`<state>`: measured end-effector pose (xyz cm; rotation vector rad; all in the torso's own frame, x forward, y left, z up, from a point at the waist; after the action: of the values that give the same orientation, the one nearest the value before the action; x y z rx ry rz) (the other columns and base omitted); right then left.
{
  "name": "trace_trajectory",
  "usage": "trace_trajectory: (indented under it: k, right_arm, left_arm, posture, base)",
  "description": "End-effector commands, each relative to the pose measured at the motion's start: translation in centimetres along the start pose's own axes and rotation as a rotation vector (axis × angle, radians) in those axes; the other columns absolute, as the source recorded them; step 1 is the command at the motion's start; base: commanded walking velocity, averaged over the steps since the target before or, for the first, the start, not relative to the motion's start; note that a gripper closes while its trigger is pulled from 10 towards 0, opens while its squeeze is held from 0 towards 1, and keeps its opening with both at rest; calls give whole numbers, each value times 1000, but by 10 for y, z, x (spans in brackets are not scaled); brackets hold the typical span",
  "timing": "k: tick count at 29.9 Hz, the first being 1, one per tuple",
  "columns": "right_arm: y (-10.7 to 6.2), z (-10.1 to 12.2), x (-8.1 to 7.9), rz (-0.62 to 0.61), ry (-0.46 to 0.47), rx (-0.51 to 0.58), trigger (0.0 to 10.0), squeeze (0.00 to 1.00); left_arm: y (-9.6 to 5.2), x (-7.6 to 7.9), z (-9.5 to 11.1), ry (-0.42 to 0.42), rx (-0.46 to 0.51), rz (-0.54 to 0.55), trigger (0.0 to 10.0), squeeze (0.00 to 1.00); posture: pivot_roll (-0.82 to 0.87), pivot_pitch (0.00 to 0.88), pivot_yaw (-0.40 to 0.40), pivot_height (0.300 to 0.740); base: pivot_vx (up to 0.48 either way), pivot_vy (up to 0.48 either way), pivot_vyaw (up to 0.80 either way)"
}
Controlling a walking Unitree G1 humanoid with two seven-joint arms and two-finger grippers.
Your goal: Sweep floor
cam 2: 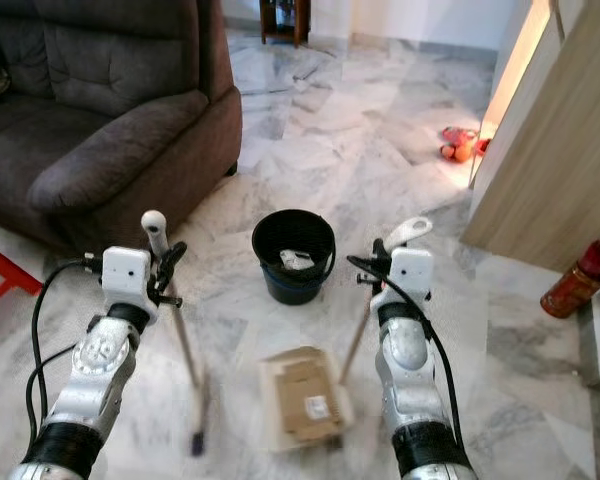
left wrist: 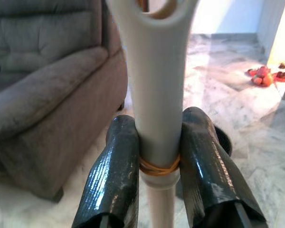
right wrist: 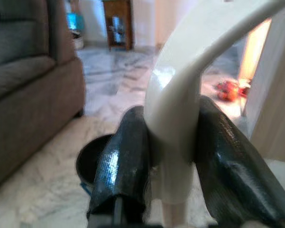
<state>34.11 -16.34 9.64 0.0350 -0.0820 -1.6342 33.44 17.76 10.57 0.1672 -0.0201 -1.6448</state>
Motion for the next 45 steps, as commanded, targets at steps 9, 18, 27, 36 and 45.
trace_trajectory:
  k: [9,18,27,36,45]
  right_arm:
    - [4,11,5,-25,52,41,10000,0]
    - [4,11,5,-28,72,40,10000,0]
    - [5,13,3,-21,85,49,10000,0]
    - [6,13,2,-12,90,49,10000,0]
    - [6,15,1,-7,83,61,10000,0]
  left_arm:
    - [5,1,10,22,40,-11,10000,0]
    - [5,0,10,23,40,-11,10000,0]
    - [5,1,10,21,42,-10,10000,0]
    - [5,1,11,22,43,-10,10000,0]
    - [5,1,11,23,45,-9,10000,0]
  posture:
    - [-14,98,15,740]
    - [-13,99,16,740]
    - [-12,95,15,740]
    - [-10,86,12,740]
    - [-9,84,11,740]
  base:
    - [265,0,0]
    - [265,0,0]
    - [265,0,0]
    - [268,0,-340]
    - [236,0,-118]
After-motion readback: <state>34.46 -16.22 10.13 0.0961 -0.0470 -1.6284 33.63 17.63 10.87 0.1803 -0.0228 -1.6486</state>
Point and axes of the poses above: a point about 5 cm out from each wrist's last joint towards the gripper, its own y axis pointing out of the wrist towards the gripper, its own z axis along the axis of the wrist's last joint, x = y × z, the point moved 2 cm from there along y, pointing out of the wrist towards the gripper, and after that the axes turned 1 degree about -y, right-handed, at the moved point
